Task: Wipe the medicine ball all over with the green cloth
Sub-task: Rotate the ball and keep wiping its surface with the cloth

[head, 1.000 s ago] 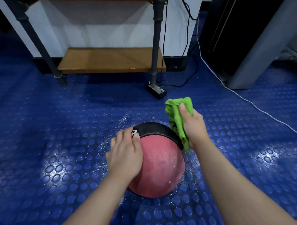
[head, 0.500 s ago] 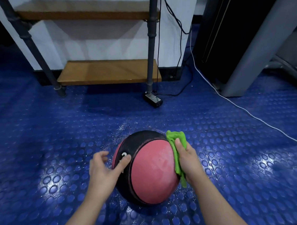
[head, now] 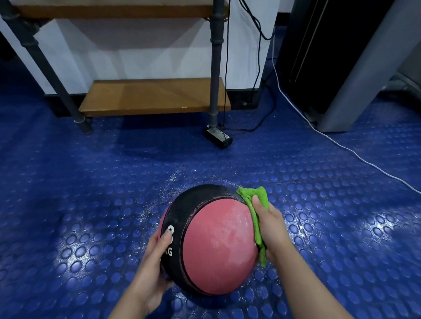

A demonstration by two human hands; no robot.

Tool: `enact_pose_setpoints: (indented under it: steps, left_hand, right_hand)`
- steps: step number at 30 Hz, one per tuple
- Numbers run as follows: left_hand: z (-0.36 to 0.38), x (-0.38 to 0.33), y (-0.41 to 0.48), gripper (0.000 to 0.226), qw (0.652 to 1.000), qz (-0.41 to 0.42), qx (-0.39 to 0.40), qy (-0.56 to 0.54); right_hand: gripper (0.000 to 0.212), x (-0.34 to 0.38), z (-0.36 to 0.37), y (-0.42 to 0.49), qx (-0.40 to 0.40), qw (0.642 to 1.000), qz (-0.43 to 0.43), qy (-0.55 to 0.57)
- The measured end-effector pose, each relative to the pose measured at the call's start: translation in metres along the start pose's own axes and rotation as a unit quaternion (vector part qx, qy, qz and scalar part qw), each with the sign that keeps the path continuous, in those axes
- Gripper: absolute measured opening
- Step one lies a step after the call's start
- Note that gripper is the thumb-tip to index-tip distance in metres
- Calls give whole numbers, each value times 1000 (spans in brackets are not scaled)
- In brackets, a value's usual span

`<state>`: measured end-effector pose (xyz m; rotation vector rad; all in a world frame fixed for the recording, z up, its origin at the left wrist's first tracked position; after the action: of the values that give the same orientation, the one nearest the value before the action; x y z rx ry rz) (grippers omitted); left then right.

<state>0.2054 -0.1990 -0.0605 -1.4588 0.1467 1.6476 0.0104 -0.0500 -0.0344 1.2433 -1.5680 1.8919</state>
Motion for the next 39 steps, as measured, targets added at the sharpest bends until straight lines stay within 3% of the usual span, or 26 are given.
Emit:
enact_pose_setpoints:
  steps: [2,4,9,12,15,19,21,23,25,27,30,33,35,37,39]
  left_hand:
    - [4,7,-1,80,999,-40,11,-24]
    - [11,10,-1,73,997,-68,21,-38]
    - [8,0,-1,67,998,-54,35,2]
    - [-3,-22,-1,65,986,102,-43,126]
    - [14,-47,-8,35,916,300,-39,264]
    - [42,-45,-4,45,865,375,-33,331]
    - [49,-42,3,53,845,399,-61,351]
    - [58,-41,7,57,825,416,-79,374]
    - [66,-40,7,58,811,429,-84,389]
    - [70,-40,8,59,801,434,-85,403]
    - [70,-40,11,58,792,439,-87,415]
    - [66,-42,13,57,799,437,-103,400]
    - [64,-42,12,57,800,435,-111,398]
    - [63,-44,12,58,800,424,-115,408]
    - [65,-45,13,61,800,408,-121,422]
  right_hand:
    - [30,8,-1,1,-6,1000,-14,-18]
    - [30,15,-2,2,-16,998,-25,-49]
    - [33,25,8,-2,-22,992,-46,-114]
    - [34,31,17,-7,-39,985,-74,-148]
    - [35,38,25,-14,-47,982,-87,-159]
    - [32,46,24,-32,-119,972,-138,-147]
    - [38,51,29,-52,-140,951,-234,-147]
    - [54,48,48,-66,-106,913,-299,-257]
    - [68,37,63,-69,-118,836,-288,-453]
    - [72,34,65,-66,-144,794,-256,-532]
    - [72,40,64,-53,-137,809,-244,-516]
    - [54,54,65,-37,-94,831,-264,-481]
    - [35,64,59,-31,-54,868,-254,-423]
    - [30,68,52,-27,-36,895,-224,-385]
    - [33,65,49,-28,-63,880,-251,-398]
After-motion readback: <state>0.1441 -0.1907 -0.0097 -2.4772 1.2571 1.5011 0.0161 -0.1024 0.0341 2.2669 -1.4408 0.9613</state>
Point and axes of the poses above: each hand's wrist, its own y-axis towards the middle knuckle, its own z-axis out of the palm, x = y × z, the point moved 4 cm from there along y, towards the middle knuckle, and after that the axes turned 12 degrees about z, right-handed, at the moved point
